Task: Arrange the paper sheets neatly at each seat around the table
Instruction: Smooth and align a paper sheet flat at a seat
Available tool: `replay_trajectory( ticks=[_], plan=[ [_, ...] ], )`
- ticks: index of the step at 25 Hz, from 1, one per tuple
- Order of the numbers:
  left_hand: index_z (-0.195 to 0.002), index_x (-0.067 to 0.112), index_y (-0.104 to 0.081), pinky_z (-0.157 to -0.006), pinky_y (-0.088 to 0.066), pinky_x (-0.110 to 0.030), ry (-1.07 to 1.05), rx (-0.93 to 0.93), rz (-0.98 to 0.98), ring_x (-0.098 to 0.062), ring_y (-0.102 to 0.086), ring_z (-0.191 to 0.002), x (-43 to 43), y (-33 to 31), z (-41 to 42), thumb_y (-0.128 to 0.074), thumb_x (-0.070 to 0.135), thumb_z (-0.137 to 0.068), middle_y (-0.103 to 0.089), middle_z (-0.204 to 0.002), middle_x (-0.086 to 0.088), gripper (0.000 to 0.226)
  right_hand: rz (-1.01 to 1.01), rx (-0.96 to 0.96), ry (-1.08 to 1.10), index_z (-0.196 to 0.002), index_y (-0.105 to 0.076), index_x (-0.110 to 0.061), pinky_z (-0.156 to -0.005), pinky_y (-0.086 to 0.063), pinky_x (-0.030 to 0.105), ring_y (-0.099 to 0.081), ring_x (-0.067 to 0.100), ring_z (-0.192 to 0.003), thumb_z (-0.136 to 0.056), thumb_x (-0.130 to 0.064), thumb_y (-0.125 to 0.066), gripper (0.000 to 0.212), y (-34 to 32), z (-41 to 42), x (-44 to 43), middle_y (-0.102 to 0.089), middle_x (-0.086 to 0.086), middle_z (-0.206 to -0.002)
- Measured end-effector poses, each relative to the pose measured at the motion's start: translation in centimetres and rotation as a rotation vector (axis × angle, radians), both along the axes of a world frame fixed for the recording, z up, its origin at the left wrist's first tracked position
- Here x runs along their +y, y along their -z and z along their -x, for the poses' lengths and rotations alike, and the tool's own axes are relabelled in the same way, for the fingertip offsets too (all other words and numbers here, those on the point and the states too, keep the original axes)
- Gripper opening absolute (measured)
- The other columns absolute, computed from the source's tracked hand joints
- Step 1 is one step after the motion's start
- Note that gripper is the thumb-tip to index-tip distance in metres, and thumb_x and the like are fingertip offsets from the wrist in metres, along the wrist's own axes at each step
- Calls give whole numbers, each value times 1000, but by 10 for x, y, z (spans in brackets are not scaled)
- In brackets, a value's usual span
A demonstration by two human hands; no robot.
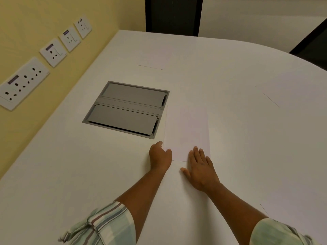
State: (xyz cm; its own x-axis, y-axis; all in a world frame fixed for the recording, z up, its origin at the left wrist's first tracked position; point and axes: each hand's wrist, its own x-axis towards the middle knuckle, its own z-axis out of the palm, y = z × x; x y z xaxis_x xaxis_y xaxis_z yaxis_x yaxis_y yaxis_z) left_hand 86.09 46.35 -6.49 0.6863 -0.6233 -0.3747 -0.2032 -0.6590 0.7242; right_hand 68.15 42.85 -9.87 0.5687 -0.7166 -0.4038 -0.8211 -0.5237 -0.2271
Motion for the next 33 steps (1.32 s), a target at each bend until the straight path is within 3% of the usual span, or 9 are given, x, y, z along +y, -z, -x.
replay_trajectory(
  ticks=[3, 9, 13, 15, 19, 22, 26, 29, 33],
  plan=[
    [-147, 8, -56, -93, -55, -34, -209, 180, 9, -33, -64, -128, -16, -5, -7, -75, 18, -94, -63, -146, -14, 56, -1, -6, 22, -165, 7, -13, -129, -1, 47, 14, 30, -160, -101, -72, -15, 89, 3, -2, 2, 16, 10, -173],
    [-115, 8, -74, -53, -45, -18, -142, 185, -6, -14, -67, -76, -44, -1, -19, -66, 14, -97, -77, -117, -11, 21, -27, -65, 29, -165, 3, -16, -128, -3, 42, 8, 24, -161, -101, -71, -15, 86, 3, 5, 8, 7, 5, -175],
    [-134, 7, -67, -78, -56, -29, -90, 200, 6, -27, -70, -105, -44, -6, -26, -59, 1, -98, -71, -130, -10, 38, 65, -302, 105, -164, -24, -14, -125, -23, 43, -19, 25, -159, -105, -58, -40, 75, -14, 15, 13, -18, 7, -173],
    [-132, 8, -69, -90, -60, -32, -37, 240, 73, -26, -72, -109, -35, -6, -26, -59, 3, -100, -74, -125, -6, 34, 93, -522, 380, -159, -34, -8, -124, -26, 42, -30, 27, -155, -105, -42, -53, 66, -27, 12, 3, -31, 11, -169],
    [-118, 17, -75, -74, -60, -16, -11, 338, 229, -12, -76, -95, -4, -16, -38, -63, 4, -100, -79, -103, 7, 25, -130, -704, 897, -158, -34, -5, -124, -30, 45, -39, 33, -149, -105, -39, -57, 67, -49, -1, -38, -41, 16, -162],
    [-109, 24, -77, -85, -63, -31, 0, 414, 264, -18, -78, -97, 27, -27, -59, -64, 7, -99, -82, -104, 3, 23, -303, -789, 1073, -144, -55, -9, -114, -46, 48, -60, 26, -121, -100, -37, -66, 53, -54, -10, -42, -61, 3, -134],
    [-102, 26, -79, -68, -63, -26, -22, 389, 221, -17, -80, -87, 77, -40, -96, -64, 13, -98, -83, -96, 7, 20, -440, -971, 1158, -97, -75, -19, -78, -65, 42, -75, 27, -87, -93, -15, -76, 5, -57, -32, -11, -77, 4, -95],
    [-92, 23, -81, -58, -57, -20, -47, 291, 157, -9, -76, -71, 118, -49, -126, -64, 13, -97, -81, -86, 5, 21, -516, -998, 1129, -91, -74, -16, -62, -63, 30, -78, 25, -79, -90, -8, -77, 9, -59, -58, 27, -78, 2, -85],
    [-92, 19, -80, -61, -55, -19, -34, 180, 59, -10, -70, -72, 177, -62, -168, -64, 13, -96, -76, -86, 5, 18, -669, -914, 1002, -93, -72, -12, -67, -65, 34, -78, 26, -76, -85, -4, -82, 16, -56, -100, 86, -76, 13, -95]
  ],
)
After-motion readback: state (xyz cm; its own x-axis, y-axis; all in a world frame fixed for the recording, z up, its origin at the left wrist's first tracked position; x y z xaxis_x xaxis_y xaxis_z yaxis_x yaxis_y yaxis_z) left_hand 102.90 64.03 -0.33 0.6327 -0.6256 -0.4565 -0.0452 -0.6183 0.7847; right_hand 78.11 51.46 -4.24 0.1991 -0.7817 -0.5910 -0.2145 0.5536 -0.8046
